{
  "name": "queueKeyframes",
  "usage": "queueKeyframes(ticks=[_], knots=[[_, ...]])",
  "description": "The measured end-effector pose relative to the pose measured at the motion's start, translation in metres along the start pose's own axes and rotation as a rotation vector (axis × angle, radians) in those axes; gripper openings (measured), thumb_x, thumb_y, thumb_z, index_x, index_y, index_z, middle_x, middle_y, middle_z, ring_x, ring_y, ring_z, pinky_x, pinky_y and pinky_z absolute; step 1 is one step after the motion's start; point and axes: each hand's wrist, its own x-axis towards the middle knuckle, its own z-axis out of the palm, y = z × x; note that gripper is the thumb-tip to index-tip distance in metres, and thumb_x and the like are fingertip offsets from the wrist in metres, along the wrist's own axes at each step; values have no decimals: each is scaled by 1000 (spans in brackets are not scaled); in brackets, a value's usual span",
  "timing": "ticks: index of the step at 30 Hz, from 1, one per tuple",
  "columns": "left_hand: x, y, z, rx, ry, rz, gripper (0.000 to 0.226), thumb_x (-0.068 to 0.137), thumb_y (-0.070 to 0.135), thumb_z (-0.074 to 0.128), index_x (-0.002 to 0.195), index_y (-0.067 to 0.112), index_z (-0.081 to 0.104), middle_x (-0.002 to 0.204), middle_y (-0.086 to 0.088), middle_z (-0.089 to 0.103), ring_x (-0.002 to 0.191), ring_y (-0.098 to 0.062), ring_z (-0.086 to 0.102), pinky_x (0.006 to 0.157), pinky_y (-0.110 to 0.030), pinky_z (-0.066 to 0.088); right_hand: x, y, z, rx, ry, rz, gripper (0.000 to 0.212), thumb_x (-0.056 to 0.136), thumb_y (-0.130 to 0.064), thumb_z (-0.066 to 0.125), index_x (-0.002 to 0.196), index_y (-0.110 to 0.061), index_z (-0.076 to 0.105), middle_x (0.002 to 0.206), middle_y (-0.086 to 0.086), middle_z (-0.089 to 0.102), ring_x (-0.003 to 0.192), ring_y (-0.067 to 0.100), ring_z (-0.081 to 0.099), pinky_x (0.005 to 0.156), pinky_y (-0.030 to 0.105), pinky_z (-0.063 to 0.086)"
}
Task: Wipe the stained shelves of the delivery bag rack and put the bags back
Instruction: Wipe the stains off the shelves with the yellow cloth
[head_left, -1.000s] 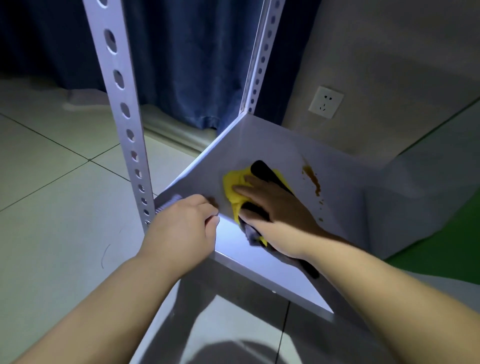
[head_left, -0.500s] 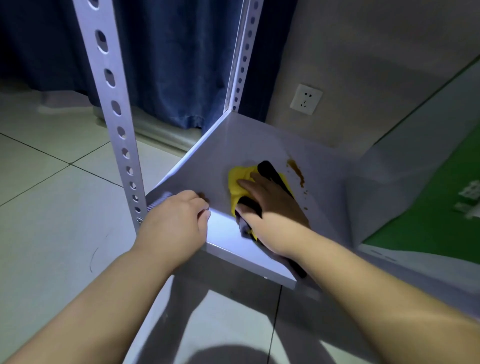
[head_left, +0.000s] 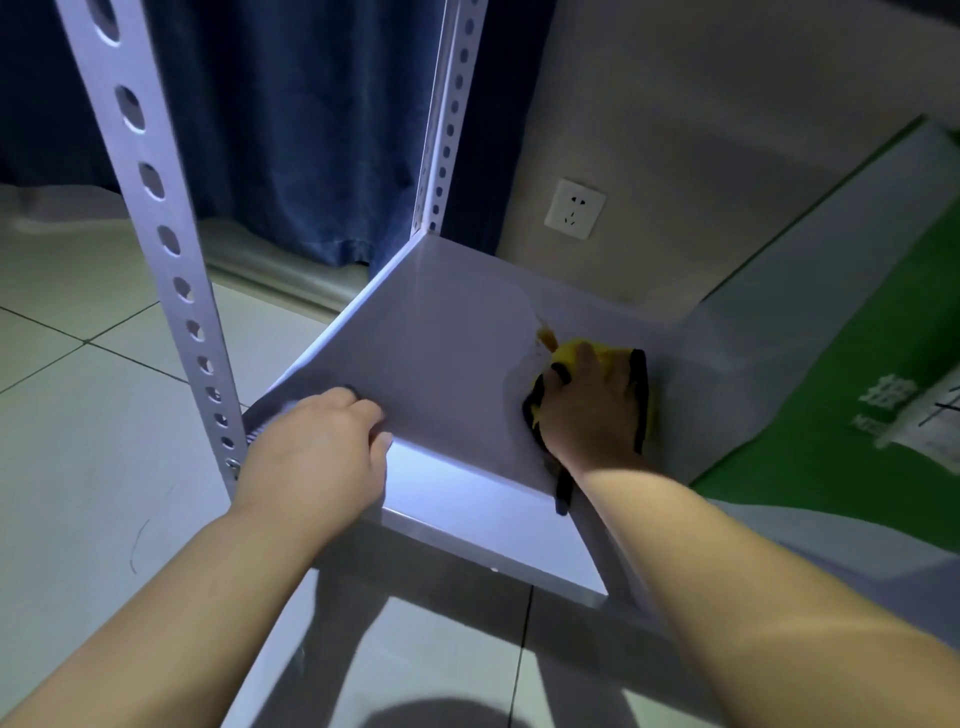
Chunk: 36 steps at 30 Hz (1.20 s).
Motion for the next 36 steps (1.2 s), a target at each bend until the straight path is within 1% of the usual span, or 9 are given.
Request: queueKeyframes(ticks=[2,4,8,12,15,19,24,29,36], knots=[[5,2,-1,65,-7,30,38,93,44,37,126,31,52,110,4,58,100,-19,54,73,-29,45,17,-14,-1,117,-26,117,58,97,-45,27,147,-20,14,154,22,-5,143,36,-2,116,45,2],[9,3,0,149,-13,70,38,93,48,33,116,33,59,103,5,57,95,-17,55,70,-28,45,34,-28,0,118,-70,162,61,97,-45,28,148,-19,9,154,24,-7,142,39,-2,114,46,-1],[8,3,4,217,-2,82,40,93,48,31,104,32,65,97,6,56,90,-16,54,65,-26,43,63,-48,4,68,-106,87,55,97,-41,26,144,-14,19,154,22,4,139,44,8,113,54,7],[8,2,7,189,5,76,38,92,47,33,105,30,65,98,5,56,90,-17,53,66,-28,43,66,-71,11,-101,-75,-263,48,96,-38,26,140,-18,29,149,12,26,138,32,18,115,45,8],[7,0,7,158,13,71,38,91,48,35,106,32,66,97,6,57,92,-17,52,62,-26,38,50,-81,10,21,-49,-557,40,95,-38,34,130,-19,43,138,8,43,134,27,24,109,35,18],[6,-3,6,67,28,48,35,89,49,42,105,32,68,94,6,58,93,-17,53,58,-25,34,14,-60,12,245,-14,-733,46,92,-40,48,135,-25,45,144,1,41,138,19,23,103,26,19],[7,-7,4,23,20,56,35,88,51,43,104,33,69,93,8,57,90,-14,52,55,-23,31,31,-34,14,204,51,-394,53,94,-44,42,143,-26,33,152,2,29,143,19,14,112,34,18],[5,-8,4,34,25,109,40,90,51,40,103,29,70,89,6,56,87,-15,51,60,-23,30,68,-70,19,38,-114,-44,63,96,-49,23,150,-22,3,157,14,-7,142,40,-2,115,49,1],[5,-7,-4,90,-73,158,45,94,52,29,114,29,62,103,6,53,100,-15,49,72,-23,37,38,-99,22,57,-116,-656,53,95,-47,32,145,-30,26,156,-1,19,142,23,14,114,38,9]])
